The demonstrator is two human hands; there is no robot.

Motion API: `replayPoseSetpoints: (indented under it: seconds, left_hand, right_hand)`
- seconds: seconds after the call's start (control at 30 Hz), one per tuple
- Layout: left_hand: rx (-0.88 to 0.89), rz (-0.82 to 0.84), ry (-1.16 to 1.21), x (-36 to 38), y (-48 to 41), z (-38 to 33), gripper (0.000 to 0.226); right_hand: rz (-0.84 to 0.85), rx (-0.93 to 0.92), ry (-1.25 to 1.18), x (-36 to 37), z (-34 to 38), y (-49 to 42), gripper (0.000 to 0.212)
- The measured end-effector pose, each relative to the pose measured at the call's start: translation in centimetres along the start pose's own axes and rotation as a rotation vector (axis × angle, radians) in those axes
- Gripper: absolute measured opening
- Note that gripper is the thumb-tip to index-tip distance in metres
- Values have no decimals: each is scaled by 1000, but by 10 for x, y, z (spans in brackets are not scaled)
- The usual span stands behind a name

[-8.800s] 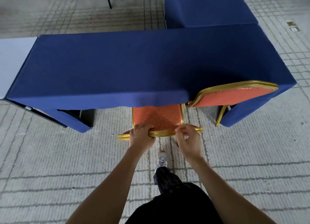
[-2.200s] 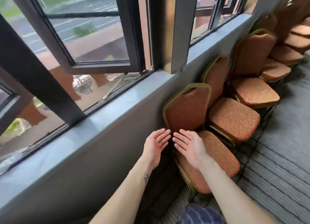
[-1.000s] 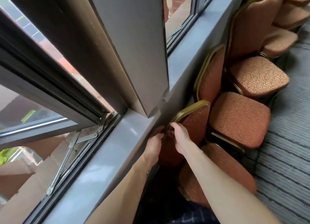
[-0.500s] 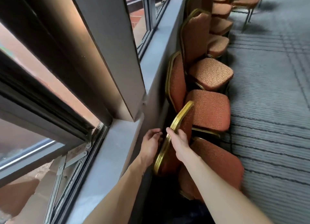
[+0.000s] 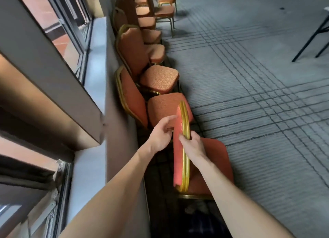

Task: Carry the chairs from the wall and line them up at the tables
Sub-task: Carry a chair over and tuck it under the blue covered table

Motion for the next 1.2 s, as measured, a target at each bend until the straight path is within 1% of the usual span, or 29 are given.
replayPoseSetpoints:
  seconds: [0.07, 0.13, 0.2, 0.27, 0.33, 0.43, 0.53, 0.63, 0.7, 0.77, 0.83, 0.9, 0.93, 1.0, 1.1, 1.2]
  left_hand:
    - [75, 94, -125, 13, -18, -6, 72]
    - [101, 186, -237, 30, -38, -12, 78]
    - [99, 275, -296, 46, -55, -17, 78]
    - [106, 344, -331, 67, -75, -23, 75]
    - [126, 358, -365, 79, -89, -24, 68]
    - [224, 368, -477, 96, -114, -20, 64]
    - [320, 336, -548, 115, -126, -28, 57]
    - [395, 297, -690, 127, -131, -41, 47]
    - [444, 305, -806, 133, -138, -48, 42]
    - [465, 341, -897, 141, -146, -53, 38]
    - [486, 363, -945, 147, -150, -55, 32]
    - [510, 386, -934, 153, -153, -56, 25]
    - [510, 392, -906, 156, -155, -56, 23]
    - [511, 403, -879, 163, -157, -57, 22]
    - [520, 421, -932, 173, -162, -64, 27]
    - [515, 422, -939, 183, -166, -70, 30]
  right_hand:
    - [-16, 5, 13, -13, -3, -1, 40]
    - [-23, 13, 27, -25, -4, -4, 39]
    - [-28, 16, 78, -35, -1, -8, 37]
    - [-78, 24, 145, -50, -3, -16, 34]
    - [-135, 10, 200, -59, -4, -18, 30]
    - [-204, 20, 196, -74, -15, -26, 28]
    - [-259, 41, 232, -90, -22, -37, 35]
    - [-286, 87, 296, -100, -25, -40, 41]
    - [-351, 122, 330, -104, -22, -38, 38]
    - [-416, 156, 435, -105, -22, -34, 36]
    - [-435, 194, 492, -106, -21, -35, 43]
    - [-394, 280, 394, -108, -22, -37, 55]
    - [-395, 306, 325, -110, -22, -39, 56]
    - [-462, 327, 278, -111, -20, -38, 47]
    - [-581, 296, 368, -116, -19, -32, 37]
    - [-606, 258, 418, -127, -22, -34, 30]
Point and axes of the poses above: each hand's wrist, its own y-axis away from the middle knuckle, its own x-axis out of the palm, z = x × y, the point moved 3 cm from there along -y, towards the middle knuckle, and after that the axes turned 7 degrees about y, right-handed, at the moved point
